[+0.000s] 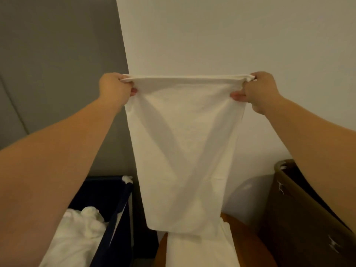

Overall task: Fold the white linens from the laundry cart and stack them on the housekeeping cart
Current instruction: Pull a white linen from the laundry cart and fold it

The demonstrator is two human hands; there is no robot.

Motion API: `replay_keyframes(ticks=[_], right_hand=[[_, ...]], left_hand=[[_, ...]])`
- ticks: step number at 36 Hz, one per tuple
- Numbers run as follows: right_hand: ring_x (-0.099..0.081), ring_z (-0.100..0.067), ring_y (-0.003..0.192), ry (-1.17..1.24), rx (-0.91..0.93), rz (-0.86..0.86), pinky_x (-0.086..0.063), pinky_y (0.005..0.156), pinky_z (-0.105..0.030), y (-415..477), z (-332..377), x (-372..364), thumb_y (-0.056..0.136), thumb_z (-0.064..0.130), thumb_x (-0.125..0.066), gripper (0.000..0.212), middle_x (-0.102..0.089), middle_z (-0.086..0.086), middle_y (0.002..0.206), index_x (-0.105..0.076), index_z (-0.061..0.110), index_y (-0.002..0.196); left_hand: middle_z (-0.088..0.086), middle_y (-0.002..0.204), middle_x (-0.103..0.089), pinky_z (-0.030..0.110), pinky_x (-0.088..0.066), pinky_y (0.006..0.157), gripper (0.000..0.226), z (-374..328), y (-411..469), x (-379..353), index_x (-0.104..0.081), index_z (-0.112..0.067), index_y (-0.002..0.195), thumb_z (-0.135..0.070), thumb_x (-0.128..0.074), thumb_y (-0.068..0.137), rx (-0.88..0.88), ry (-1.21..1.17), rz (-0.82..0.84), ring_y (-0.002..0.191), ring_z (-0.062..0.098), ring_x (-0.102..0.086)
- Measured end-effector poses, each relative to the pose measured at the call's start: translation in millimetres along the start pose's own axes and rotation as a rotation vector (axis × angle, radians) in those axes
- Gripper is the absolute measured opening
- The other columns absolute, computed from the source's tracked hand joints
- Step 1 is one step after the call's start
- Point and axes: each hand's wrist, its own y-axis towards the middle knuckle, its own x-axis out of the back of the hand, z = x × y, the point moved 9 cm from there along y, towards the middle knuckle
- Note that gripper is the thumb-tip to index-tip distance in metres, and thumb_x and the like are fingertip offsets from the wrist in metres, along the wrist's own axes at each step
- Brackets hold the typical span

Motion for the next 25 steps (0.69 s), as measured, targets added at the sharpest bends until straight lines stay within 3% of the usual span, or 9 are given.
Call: replay_keyframes(ticks=[7,11,16,20,22,25], right_hand=[[-0.068,-0.022,0.056,0.002,0.063,0.063,-0.060,0.061,-0.034,-7.6,0.2,26.3,0.093,-0.002,-0.037,0.025,-0.054,-0.024,0.119,-0.048,0.009,0.112],[-0.068,-0.021,0.057,0.022,0.032,0.085,-0.060,0.062,-0.033,-10.5,-15.9,37.5,0.093,-0.003,-0.038,0.025,-0.053,-0.023,0.119,-0.047,0.010,0.112],[-0.069,-0.035,0.082,0.009,-0.036,0.089,-0.060,0.072,-0.039,-13.8,-47.0,48.3,0.090,-0.006,-0.045,0.022,-0.055,-0.025,0.119,-0.048,0.009,0.106],[-0.065,-0.018,0.047,-0.016,-0.123,0.064,-0.060,0.058,-0.032,-13.5,-87.1,51.4,0.092,-0.004,-0.043,0.021,-0.055,-0.021,0.109,-0.047,0.012,0.104],[-0.064,-0.020,0.048,-0.045,-0.183,0.049,-0.060,0.058,-0.033,-13.5,-112.5,50.6,0.093,-0.003,-0.043,0.019,-0.054,-0.018,0.104,-0.048,0.013,0.100],[-0.063,-0.023,0.060,-0.113,-0.250,0.039,-0.060,0.058,-0.032,-10.1,-154.5,47.4,0.092,-0.005,-0.048,0.018,-0.053,-0.012,0.096,-0.049,0.009,0.102]], left_hand=[[-0.001,0.072,-0.064,0.022,-0.058,0.069,0.018,-6.9,-27.7,-3.1,-0.070,-0.005,0.099,-0.005,-0.055,0.090,-0.025,0.098,-0.055,0.062,0.006,-0.064],[0.000,0.071,-0.064,0.036,-0.058,0.082,0.021,-1.4,-43.9,-16.3,-0.069,-0.012,0.089,-0.001,-0.052,0.089,-0.007,0.101,-0.029,0.068,0.015,-0.065],[0.000,0.072,-0.063,0.024,-0.058,0.074,0.021,20.0,-56.8,-38.9,-0.070,-0.008,0.098,-0.001,-0.051,0.092,0.056,0.085,0.011,0.056,0.002,-0.063],[0.012,0.086,-0.068,0.025,-0.058,0.075,0.024,55.0,-62.4,-63.0,-0.070,-0.001,0.106,0.002,-0.052,0.090,0.098,0.104,0.066,0.065,0.011,-0.064],[0.014,0.090,-0.069,0.027,-0.059,0.076,0.023,80.7,-63.2,-77.1,-0.070,-0.002,0.106,0.001,-0.054,0.090,0.136,0.134,0.106,0.070,0.014,-0.066],[0.015,0.093,-0.070,0.040,-0.057,0.086,0.018,124.8,-63.2,-102.4,-0.071,-0.008,0.098,0.000,-0.060,0.087,0.198,0.175,0.181,0.086,0.026,-0.069]])
